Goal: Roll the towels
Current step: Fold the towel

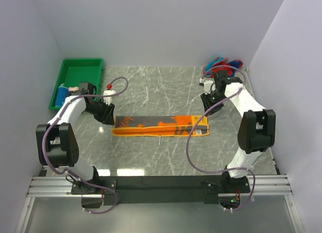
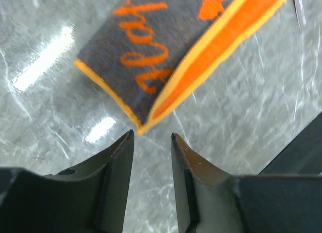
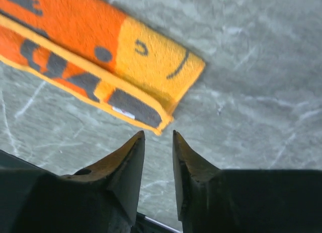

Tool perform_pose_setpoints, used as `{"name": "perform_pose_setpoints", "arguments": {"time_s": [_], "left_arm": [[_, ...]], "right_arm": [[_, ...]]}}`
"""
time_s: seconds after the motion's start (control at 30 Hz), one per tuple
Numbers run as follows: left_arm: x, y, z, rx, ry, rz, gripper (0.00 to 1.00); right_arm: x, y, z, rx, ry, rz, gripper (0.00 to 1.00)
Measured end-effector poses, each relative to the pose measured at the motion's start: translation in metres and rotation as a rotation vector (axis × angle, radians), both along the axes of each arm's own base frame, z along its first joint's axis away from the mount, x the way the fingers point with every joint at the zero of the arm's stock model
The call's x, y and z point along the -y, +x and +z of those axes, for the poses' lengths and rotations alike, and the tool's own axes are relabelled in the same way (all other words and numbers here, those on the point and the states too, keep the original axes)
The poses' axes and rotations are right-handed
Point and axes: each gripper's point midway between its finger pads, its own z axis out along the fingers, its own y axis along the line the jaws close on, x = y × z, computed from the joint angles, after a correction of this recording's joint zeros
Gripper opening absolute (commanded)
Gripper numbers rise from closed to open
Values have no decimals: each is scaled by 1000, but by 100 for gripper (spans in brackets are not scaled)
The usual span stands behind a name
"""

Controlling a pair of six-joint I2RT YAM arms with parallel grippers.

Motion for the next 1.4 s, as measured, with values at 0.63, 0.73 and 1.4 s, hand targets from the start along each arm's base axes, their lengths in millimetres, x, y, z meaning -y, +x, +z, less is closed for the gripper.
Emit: {"name": "perform_pose_setpoints", "arguments": {"time_s": [0.63, 0.73, 1.4], "left_arm": [[28, 25, -48, -89, 52, 54, 34], [28, 19, -50, -110, 54, 50, 29], [20, -44, -53, -178, 88, -60, 13]], "right_arm": [[-52, -8, -63, -146, -44, 71, 25], [-49, -19, -69, -179, -52, 84, 23], [-49, -59, -44, -144, -64, 229, 20]]}}
